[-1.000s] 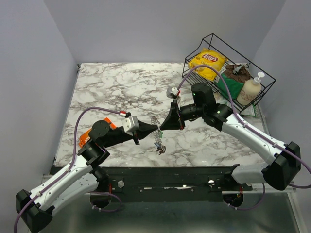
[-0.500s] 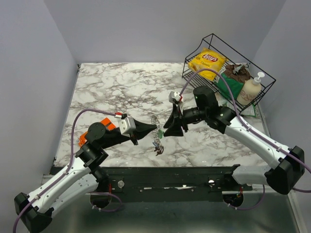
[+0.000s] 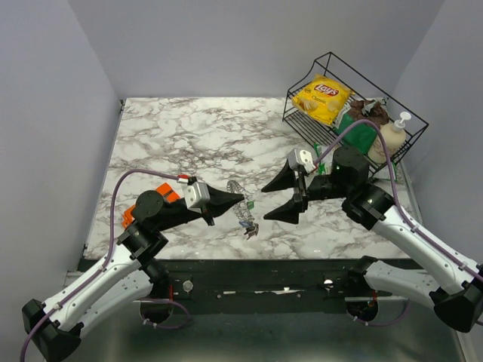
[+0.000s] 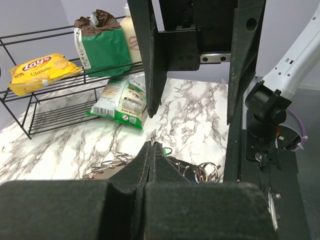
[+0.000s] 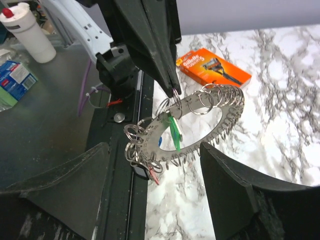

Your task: Put the keys on the keyring

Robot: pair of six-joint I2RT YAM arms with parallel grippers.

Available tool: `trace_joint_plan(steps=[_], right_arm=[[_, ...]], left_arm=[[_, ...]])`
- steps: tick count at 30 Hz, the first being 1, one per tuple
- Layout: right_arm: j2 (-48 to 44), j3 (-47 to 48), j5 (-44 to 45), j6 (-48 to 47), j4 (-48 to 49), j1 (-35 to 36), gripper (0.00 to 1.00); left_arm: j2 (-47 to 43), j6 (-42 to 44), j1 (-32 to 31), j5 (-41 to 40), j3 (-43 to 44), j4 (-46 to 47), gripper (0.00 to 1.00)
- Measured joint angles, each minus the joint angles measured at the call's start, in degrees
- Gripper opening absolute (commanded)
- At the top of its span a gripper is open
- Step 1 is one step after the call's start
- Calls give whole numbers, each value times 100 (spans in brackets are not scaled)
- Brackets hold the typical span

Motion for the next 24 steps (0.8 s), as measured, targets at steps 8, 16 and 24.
trace_joint_plan(steps=[8, 16, 24], right_arm=[[238, -127, -391, 549, 1128, 0, 69], [457, -127, -509, 955, 1676, 52, 63], [706, -127, -601, 1132, 1871, 236, 52]], left_arm=[[103, -166, 0, 232, 0, 175, 0], [144, -234, 0, 352, 0, 203, 0], [144, -245, 0, 363, 0, 205, 0]])
